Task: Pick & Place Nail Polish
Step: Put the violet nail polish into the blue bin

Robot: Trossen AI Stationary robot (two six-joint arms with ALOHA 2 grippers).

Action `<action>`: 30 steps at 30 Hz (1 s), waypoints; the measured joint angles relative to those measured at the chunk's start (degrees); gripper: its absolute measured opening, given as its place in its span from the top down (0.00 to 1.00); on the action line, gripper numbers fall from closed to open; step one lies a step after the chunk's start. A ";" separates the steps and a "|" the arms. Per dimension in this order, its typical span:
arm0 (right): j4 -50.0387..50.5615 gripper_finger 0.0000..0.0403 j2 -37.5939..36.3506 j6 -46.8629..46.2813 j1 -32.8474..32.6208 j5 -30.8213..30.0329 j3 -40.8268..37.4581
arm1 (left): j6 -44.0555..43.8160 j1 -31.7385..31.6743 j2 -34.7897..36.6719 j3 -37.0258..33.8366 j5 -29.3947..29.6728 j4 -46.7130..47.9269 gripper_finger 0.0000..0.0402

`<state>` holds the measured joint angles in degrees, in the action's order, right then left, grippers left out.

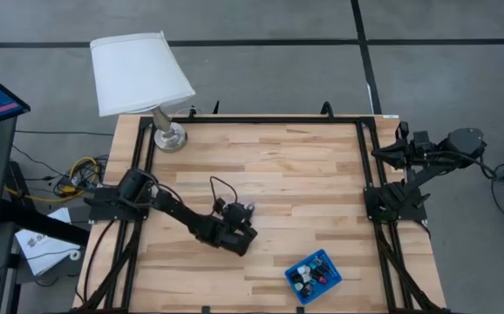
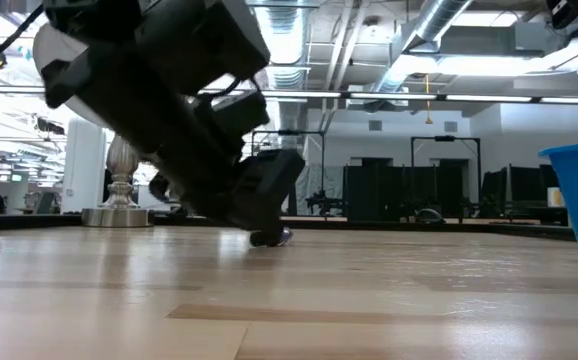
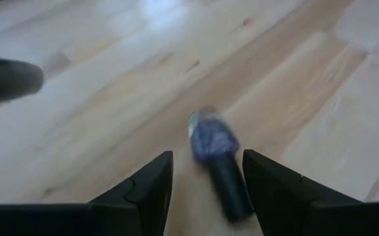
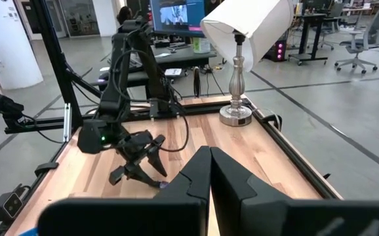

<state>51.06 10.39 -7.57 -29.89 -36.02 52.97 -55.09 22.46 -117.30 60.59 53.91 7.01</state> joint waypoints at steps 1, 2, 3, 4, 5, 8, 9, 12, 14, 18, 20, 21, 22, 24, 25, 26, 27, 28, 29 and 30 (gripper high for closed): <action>0.02 1.00 0.00 0.00 0.00 -0.01 0.00 | -0.06 0.11 -0.53 -0.08 0.05 -0.24 0.55; -0.03 1.00 0.00 0.00 0.00 -0.01 0.00 | -0.08 0.12 -1.19 -0.08 0.07 -1.16 0.55; -0.01 1.00 0.00 0.00 0.00 0.00 0.00 | -0.12 0.12 -1.87 -0.08 -0.04 -1.96 0.55; 0.00 1.00 0.00 0.00 0.00 0.00 0.00 | -0.27 0.17 -2.52 -0.08 0.21 -3.05 0.55; -0.02 1.00 0.00 0.01 0.00 -0.01 0.00 | -0.24 0.18 -3.07 -0.08 0.18 -4.36 0.55; -0.01 1.00 0.00 0.01 0.00 -0.01 0.00 | -0.42 0.19 -4.84 0.08 0.56 -7.79 0.56; -0.01 1.00 0.00 0.00 0.00 -0.01 0.00 | -0.42 0.32 -5.05 0.09 0.72 -7.84 0.56; -0.01 1.00 0.00 0.00 0.00 -0.01 0.00 | 1.04 0.39 -5.18 0.14 1.02 -7.90 0.61; -0.01 1.00 0.00 0.00 0.00 0.01 0.00 | 2.23 0.39 -5.20 0.14 0.58 -7.91 0.66; 0.10 1.00 0.00 0.02 0.00 -0.01 0.00 | 2.54 0.39 -5.21 0.14 -1.10 -7.82 0.80; 0.25 1.00 0.00 0.02 0.01 -0.01 0.00 | 2.65 0.39 -5.20 0.12 -1.48 -7.59 0.87; 0.44 1.00 0.00 0.02 0.00 0.00 0.00 | 2.72 0.39 -5.20 0.09 -1.62 -7.51 0.87; 0.62 1.00 0.00 0.01 0.00 0.00 0.00 | 2.76 0.39 -5.22 0.09 -1.70 -7.48 0.87; 0.65 1.00 0.00 0.01 0.01 -0.01 0.00 | 2.61 0.39 -5.22 0.07 -1.85 -7.43 0.87; 0.65 1.00 0.00 0.00 0.00 -0.01 0.00 | 2.30 0.39 -5.22 0.05 -1.90 -7.41 0.87; 0.65 1.00 0.00 0.02 0.00 -0.01 0.00 | 2.08 0.39 -5.12 0.05 -1.96 -7.40 0.87; 0.65 1.00 0.00 0.00 0.00 -0.01 0.00 | 1.99 0.39 -4.69 0.02 -2.13 -7.36 0.87; 0.66 1.00 0.00 0.00 0.00 -0.01 0.00 | 1.94 0.39 -4.31 0.00 -2.57 -7.26 0.87; 0.67 1.00 0.00 0.01 0.00 0.00 0.00 | 1.95 0.36 -3.67 -0.04 -3.43 -7.09 0.87; 0.67 1.00 0.00 0.00 0.00 -0.01 0.00 | 2.16 0.24 -2.73 -0.13 -4.51 -6.89 0.87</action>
<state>51.72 10.39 -7.57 -29.89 -36.03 52.97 -52.94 22.71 -120.03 60.47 49.40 0.12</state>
